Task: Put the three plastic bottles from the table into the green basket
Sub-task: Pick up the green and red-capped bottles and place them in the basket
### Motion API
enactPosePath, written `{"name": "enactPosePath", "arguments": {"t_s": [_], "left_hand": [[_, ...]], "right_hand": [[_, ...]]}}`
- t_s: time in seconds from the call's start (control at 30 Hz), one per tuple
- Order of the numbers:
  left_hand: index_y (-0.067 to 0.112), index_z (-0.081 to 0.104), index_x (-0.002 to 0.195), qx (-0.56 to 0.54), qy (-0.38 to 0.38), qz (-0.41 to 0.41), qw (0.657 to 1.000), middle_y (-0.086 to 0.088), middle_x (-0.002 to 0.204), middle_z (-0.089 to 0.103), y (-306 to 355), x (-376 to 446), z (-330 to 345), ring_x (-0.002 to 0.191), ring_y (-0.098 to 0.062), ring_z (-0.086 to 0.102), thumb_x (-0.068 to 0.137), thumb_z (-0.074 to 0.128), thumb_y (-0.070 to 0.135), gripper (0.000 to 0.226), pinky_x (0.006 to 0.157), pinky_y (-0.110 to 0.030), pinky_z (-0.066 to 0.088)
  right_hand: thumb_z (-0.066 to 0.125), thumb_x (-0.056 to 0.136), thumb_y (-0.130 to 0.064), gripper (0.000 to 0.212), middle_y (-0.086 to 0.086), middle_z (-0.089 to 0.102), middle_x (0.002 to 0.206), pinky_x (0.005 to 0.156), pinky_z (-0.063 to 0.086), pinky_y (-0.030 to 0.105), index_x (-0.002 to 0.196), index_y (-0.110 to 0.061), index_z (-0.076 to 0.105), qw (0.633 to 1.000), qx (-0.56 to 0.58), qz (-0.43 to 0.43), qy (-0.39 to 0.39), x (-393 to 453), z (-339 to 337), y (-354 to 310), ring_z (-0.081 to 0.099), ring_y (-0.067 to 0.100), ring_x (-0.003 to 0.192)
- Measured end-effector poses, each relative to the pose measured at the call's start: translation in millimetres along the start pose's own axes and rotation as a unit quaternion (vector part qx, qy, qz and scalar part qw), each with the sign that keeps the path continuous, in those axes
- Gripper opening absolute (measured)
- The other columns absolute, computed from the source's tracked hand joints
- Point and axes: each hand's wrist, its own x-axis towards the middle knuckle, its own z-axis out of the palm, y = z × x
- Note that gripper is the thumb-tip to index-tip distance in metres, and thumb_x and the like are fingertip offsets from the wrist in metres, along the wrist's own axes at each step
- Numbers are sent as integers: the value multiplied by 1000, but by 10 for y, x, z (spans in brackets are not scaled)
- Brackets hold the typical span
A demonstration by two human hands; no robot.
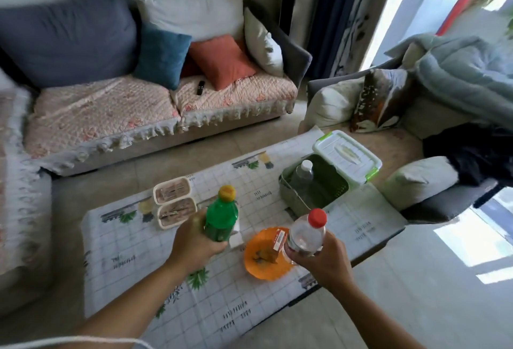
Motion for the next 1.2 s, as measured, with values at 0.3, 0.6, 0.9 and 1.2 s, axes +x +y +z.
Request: {"name": "enactPosePath", "arguments": {"t_s": [0.3,0.6,0.9,1.2], "left_hand": [[40,52,103,-28,22,18,999,16,93,68,1052,240,1013,85,-7,69,53,93,26,66,69,-30,61],[27,56,129,-142,-23,17,989,20,112,62,1489,816,1717,95,15,56,59,91,13,79,71,0,47],[22,66,113,-196,-31,-2,980,15,102,69,1698,1571,1820,93,2,66,61,89,10,58,69,-7,53],[18,57,104,-218,12,-43,975,2,96,68,1840,1909,1898,88,5,64,61,86,2,55,67,-14,51]], "right_hand": [[82,57,-60,60,-15,69,94,75,60,36,105,-32,60,999,-11,-31,30,558,-1151,609,67,8,85],[85,57,-54,56,-17,66,89,75,57,34,102,-29,62,998,-48,-24,30,1182,-1511,943,64,6,82],[82,56,-59,53,-14,71,86,71,58,30,97,-31,63,998,-59,-4,8,1954,-1589,988,66,1,78],[89,54,-48,50,-10,71,78,60,46,18,92,-26,65,996,-73,-13,-43,2583,-1617,1030,64,3,71]]}}
